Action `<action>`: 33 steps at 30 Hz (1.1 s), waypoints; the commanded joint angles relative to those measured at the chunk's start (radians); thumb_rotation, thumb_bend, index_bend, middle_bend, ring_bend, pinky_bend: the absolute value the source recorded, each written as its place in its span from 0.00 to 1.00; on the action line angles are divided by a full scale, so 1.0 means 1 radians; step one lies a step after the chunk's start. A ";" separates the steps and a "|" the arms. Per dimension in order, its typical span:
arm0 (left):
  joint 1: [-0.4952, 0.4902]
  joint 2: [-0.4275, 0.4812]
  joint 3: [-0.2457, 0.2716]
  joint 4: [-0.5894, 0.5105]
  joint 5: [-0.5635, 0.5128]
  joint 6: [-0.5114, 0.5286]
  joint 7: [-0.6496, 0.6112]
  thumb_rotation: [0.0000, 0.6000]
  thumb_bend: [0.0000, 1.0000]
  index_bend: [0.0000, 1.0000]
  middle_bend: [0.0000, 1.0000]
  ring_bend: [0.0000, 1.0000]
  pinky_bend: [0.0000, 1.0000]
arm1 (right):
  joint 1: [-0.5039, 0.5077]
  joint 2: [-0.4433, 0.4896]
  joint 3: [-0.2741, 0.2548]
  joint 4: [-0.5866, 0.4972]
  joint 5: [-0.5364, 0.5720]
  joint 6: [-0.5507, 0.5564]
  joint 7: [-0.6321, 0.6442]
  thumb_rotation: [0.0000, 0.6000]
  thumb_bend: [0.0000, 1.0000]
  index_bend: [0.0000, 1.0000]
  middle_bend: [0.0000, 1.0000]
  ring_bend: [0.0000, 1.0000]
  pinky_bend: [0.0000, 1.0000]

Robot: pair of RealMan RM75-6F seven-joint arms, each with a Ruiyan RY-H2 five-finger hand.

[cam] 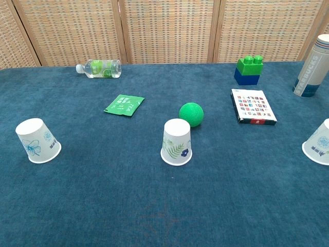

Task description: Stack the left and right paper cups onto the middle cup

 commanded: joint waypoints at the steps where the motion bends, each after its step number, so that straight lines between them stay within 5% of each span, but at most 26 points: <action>1: 0.002 0.001 0.001 0.001 0.003 0.005 -0.003 1.00 0.12 0.00 0.00 0.00 0.00 | 0.000 -0.001 -0.001 0.001 -0.003 0.000 -0.002 1.00 0.00 0.00 0.00 0.00 0.00; 12: 0.006 0.001 0.002 0.009 0.017 0.018 -0.012 1.00 0.11 0.00 0.00 0.00 0.00 | 0.035 -0.016 0.025 0.032 0.039 -0.050 -0.048 1.00 0.00 0.00 0.00 0.00 0.00; 22: 0.009 -0.011 -0.009 -0.002 -0.004 0.023 0.021 1.00 0.12 0.00 0.00 0.00 0.00 | 0.236 -0.027 0.076 0.101 0.136 -0.396 0.065 1.00 0.06 0.07 0.04 0.00 0.00; 33: 0.002 -0.018 -0.026 0.010 -0.053 0.000 0.016 1.00 0.12 0.00 0.00 0.00 0.00 | 0.348 -0.120 0.069 0.230 0.198 -0.599 0.146 1.00 0.14 0.17 0.18 0.05 0.10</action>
